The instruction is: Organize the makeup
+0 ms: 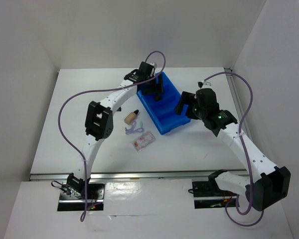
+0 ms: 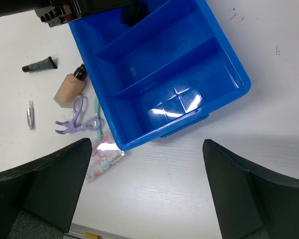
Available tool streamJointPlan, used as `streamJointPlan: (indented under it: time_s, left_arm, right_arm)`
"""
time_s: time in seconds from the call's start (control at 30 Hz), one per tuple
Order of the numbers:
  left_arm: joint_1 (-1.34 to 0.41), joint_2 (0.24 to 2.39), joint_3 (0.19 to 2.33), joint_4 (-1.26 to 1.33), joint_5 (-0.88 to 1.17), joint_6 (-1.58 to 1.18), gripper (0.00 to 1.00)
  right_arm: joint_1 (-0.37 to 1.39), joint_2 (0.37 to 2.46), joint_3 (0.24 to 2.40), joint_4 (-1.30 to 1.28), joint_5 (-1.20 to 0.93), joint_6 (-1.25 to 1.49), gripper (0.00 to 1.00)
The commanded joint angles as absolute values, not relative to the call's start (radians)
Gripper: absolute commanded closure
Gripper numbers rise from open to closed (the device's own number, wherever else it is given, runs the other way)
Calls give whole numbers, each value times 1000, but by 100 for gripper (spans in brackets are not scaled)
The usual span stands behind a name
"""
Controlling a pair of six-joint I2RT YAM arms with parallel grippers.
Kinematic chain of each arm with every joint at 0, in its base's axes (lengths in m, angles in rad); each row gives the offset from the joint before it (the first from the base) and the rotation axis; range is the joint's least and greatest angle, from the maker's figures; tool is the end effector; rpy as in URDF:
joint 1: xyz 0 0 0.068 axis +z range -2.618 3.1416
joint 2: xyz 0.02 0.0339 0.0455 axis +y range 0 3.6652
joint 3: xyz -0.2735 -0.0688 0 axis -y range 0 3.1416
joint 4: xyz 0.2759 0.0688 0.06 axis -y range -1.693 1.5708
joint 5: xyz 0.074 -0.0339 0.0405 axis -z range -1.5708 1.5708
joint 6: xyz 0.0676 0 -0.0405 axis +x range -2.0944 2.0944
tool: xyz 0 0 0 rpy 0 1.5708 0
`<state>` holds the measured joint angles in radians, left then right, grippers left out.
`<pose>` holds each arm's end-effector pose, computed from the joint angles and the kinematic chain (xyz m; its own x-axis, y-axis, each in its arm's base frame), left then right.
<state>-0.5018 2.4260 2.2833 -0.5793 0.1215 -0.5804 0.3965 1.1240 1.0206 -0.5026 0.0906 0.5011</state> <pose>0.5343 -0.3025 0.2198 -0.7901 -0.1874 -0.5837 0.1482 0.8655 -0.4785 0.2778 0.1097 0.3109 -0.6126 0.2622 -0.7456 -0.0248 0.9366 0.3497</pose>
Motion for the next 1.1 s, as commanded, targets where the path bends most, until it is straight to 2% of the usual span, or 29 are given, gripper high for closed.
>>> streamJointPlan:
  time_s: [0.0, 0.1, 0.17, 0.2, 0.3, 0.33, 0.37, 0.47, 0.53, 0.6, 0.77, 0.9, 1.0, 1.07]
  left_arm:
    - [-502, 2346, 2260, -511, 141, -592, 12]
    - [-502, 2292, 2260, -511, 141, -592, 11]
    - [-502, 2254, 2243, -522, 109, -581, 17]
    - [-502, 2200, 2223, -522, 100, -581, 26]
    - [-502, 2105, 2099, -511, 26, -558, 41]
    - [-502, 2044, 2067, -511, -1, -545, 51]
    - [-502, 2017, 2001, -521, -77, -534, 56]
    - [-489, 1964, 1910, -587, -197, -513, 58]
    - [-480, 1953, 1852, -618, -212, -488, 55]
    - [-480, 1953, 1762, -638, -239, -460, 46]
    - [-471, 1983, 1652, -626, -238, -417, 20]
    - [-462, 2019, 1628, -647, -229, -417, 17]
    - [-462, 2000, 1582, -624, -219, -408, 1]
    - [-451, 2000, 1569, -612, -187, -397, 1]
  right_arm:
    - [396, 1123, 1012, -479, 92, 508, 0]
    - [396, 1123, 1012, -479, 92, 508, 0]
    - [396, 1123, 1012, -479, 92, 508, 0]
    - [396, 1123, 1012, -479, 92, 508, 0]
    - [396, 1114, 1012, -488, 92, 517, 0]
    - [396, 1114, 1012, -488, 92, 517, 0]
    - [396, 1114, 1012, -488, 92, 517, 0]
    - [396, 1114, 1012, -488, 92, 517, 0]
    - [396, 1105, 1012, -488, 92, 517, 0]
    - [396, 1104, 1012, -488, 92, 508, 0]
    - [396, 1104, 1003, -479, 81, 517, 0]
    - [396, 1104, 1003, -479, 81, 517, 0]
    - [396, 1095, 1003, -479, 81, 517, 0]
    - [396, 1095, 1003, -479, 81, 517, 0]
